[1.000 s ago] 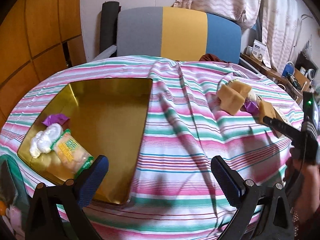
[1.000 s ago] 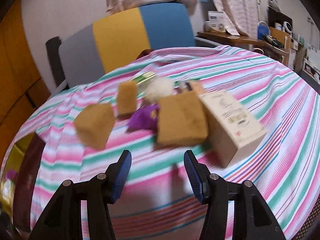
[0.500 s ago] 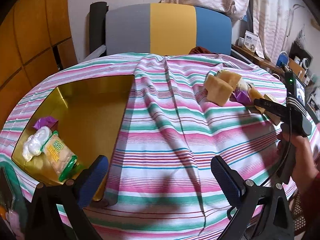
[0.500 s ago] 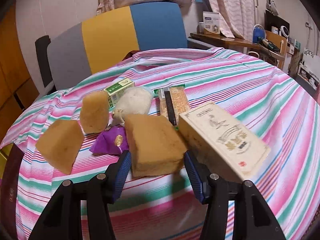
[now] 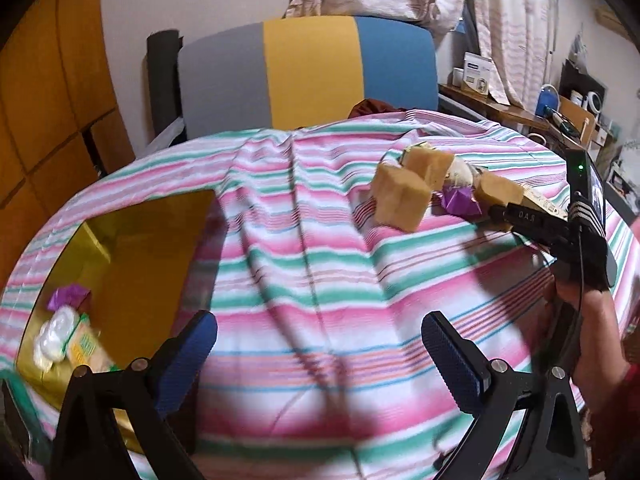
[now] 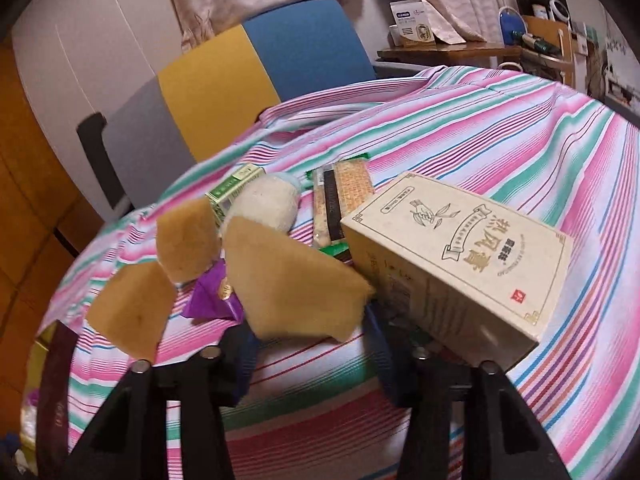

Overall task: Organize objects
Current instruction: 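Grasp a sponge-cake square with the left tool while the right grasps another sponge cake, then carry both sponge cakes over the gold tray and open both tools to drop them, then return both open tools from the tray to the snack pile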

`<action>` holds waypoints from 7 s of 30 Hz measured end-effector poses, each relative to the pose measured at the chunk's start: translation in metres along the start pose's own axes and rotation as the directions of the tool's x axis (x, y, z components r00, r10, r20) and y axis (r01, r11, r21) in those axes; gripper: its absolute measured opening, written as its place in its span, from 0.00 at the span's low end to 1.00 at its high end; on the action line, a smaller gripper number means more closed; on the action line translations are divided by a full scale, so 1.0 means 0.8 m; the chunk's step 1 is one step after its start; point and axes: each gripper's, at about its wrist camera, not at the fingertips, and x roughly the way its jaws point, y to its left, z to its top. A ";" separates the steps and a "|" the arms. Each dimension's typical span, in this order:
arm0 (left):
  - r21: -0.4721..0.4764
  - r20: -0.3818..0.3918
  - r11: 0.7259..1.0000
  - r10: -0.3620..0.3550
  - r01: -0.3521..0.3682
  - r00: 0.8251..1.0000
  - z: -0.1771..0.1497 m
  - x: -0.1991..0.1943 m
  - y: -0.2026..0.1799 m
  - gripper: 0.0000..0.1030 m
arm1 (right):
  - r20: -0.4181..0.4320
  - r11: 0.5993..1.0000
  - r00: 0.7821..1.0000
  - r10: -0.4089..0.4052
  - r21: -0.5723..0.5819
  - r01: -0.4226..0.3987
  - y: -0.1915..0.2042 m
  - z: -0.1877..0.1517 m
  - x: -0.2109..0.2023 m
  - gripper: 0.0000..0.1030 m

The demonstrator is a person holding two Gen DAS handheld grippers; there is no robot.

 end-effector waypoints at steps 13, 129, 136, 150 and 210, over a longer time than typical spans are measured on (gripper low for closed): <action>0.026 -0.012 0.999 -0.038 0.038 0.999 0.074 0.085 -0.062 1.00 | 0.025 1.000 1.000 0.013 0.022 -0.014 0.001 -0.005 -0.001 0.42; -0.470 -0.036 0.868 0.161 -0.159 0.986 -0.042 0.037 0.260 0.46 | -0.071 0.795 0.957 0.281 -0.541 -0.274 0.337 -0.144 -0.119 0.40; -0.512 -0.023 0.845 0.168 -0.156 0.985 -0.048 0.027 0.274 0.77 | -0.083 0.781 0.952 0.295 -0.553 -0.290 0.352 -0.150 -0.124 0.40; -0.556 0.019 0.814 0.217 -0.170 0.976 -0.062 -0.018 0.294 0.92 | -0.116 0.744 0.937 0.331 -0.579 -0.335 0.381 -0.163 -0.131 0.40; -0.357 0.115 0.932 0.111 -0.063 0.987 -0.038 -0.063 0.190 1.00 | -0.174 0.891 0.968 0.178 -0.390 -0.234 0.255 -0.135 -0.086 0.55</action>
